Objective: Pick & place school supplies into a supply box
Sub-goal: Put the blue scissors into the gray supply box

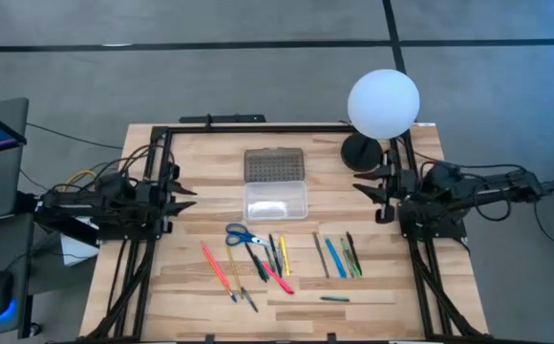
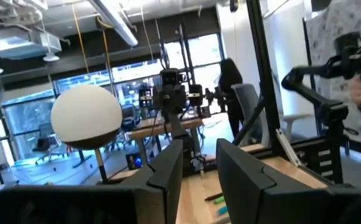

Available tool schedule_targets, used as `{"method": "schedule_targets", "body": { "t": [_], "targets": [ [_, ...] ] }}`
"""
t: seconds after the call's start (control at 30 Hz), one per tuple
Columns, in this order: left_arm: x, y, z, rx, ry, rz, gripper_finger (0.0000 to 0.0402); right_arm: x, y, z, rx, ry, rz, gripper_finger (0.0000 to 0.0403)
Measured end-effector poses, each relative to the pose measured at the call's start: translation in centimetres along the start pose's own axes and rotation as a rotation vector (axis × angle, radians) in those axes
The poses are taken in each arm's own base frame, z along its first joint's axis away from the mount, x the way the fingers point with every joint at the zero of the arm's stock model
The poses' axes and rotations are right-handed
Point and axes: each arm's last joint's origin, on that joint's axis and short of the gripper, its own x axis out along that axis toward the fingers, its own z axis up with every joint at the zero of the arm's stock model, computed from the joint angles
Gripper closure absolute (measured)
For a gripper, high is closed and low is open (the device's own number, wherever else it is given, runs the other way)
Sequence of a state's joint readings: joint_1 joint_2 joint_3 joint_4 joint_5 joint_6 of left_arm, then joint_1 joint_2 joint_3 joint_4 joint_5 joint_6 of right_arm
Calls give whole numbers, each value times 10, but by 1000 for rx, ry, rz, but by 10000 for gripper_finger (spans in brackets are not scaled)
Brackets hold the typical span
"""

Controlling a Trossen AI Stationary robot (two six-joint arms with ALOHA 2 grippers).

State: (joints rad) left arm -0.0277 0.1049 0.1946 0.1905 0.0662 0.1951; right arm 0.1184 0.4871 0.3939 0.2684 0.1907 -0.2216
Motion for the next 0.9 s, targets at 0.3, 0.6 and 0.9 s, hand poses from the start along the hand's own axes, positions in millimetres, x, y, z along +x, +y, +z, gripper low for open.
{"method": "schedule_targets", "body": {
  "t": [0.3, 0.6, 0.9],
  "targets": [
    [47, 8, 23, -5, 150, -31, 308, 30, 1, 9, -36, 102, -61, 301],
    [107, -2, 5, -48, 374, -230, 308, 53, 9, 1, 34, 338, -39, 301],
    [123, -46, -33, -11, 607, -368, 308, 72, 41, -27, 69, 582, -16, 301]
  ]
}}
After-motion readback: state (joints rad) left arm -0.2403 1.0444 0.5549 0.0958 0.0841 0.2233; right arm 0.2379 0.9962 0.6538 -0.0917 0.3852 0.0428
